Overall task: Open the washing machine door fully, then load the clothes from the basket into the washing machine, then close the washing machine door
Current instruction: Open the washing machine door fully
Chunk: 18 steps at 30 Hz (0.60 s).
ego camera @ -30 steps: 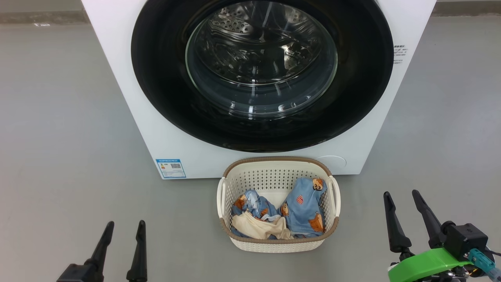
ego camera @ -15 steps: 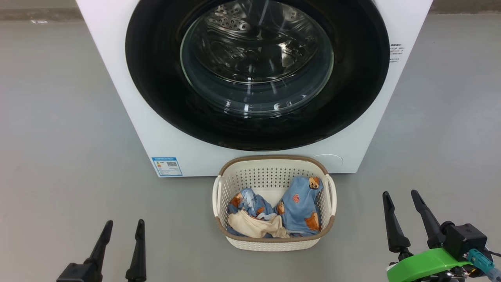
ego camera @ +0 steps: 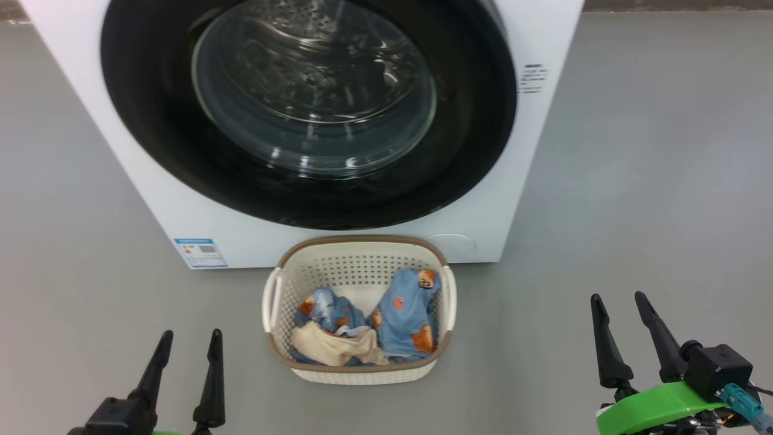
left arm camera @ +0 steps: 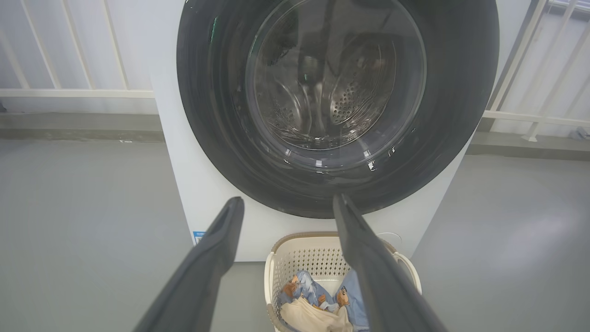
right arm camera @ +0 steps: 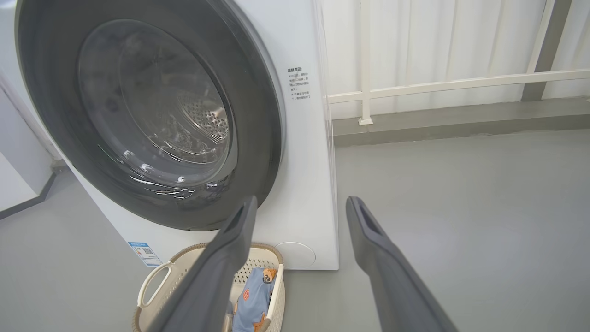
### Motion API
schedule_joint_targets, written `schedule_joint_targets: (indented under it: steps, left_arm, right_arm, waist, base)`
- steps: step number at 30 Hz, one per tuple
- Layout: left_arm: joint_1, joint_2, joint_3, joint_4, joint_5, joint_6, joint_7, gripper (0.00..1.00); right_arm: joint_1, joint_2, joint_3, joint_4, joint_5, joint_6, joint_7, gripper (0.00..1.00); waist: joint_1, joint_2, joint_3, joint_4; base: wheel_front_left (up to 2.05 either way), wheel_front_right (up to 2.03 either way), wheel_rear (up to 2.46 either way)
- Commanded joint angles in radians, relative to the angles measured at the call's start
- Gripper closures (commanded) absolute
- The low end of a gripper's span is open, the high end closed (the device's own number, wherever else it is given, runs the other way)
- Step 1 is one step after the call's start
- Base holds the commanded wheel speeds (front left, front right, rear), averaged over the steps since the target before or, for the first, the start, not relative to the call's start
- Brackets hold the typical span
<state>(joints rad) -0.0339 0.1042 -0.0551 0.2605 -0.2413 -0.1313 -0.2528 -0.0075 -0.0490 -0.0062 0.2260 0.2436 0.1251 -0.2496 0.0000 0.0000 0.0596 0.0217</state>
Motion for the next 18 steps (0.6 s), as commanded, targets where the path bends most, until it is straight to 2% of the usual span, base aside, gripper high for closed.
schedule_joint_targets:
  steps: [1, 10, 18]
  left_arm:
    - [-0.042, 0.010, 0.036, -0.021, 0.013, 0.001, -0.009, 0.00]
    - [-0.040, 0.006, 0.032, -0.045, -0.017, 0.001, -0.009, 0.00]
    - [-0.039, 0.011, 0.025, -0.046, -0.027, 0.001, -0.009, 0.00]
  right_arm:
    - [-0.033, -0.007, 0.017, -0.027, -0.011, 0.006, -0.012, 0.00]
    - [-0.031, -0.005, 0.011, -0.028, -0.007, 0.006, -0.012, 0.00]
    - [-0.036, -0.004, 0.011, -0.027, -0.006, 0.006, -0.012, 0.00]
  waist:
    - [0.0000, 0.0000, 0.000, -0.001]
    - [0.0000, 0.0000, -0.001, -0.002]
    - [0.0000, 0.0000, 0.007, 0.003]
  base:
    - [1.23, 1.23, -2.46]
    - [1.16, 1.16, -2.32]
    - [0.60, 0.60, -1.20]
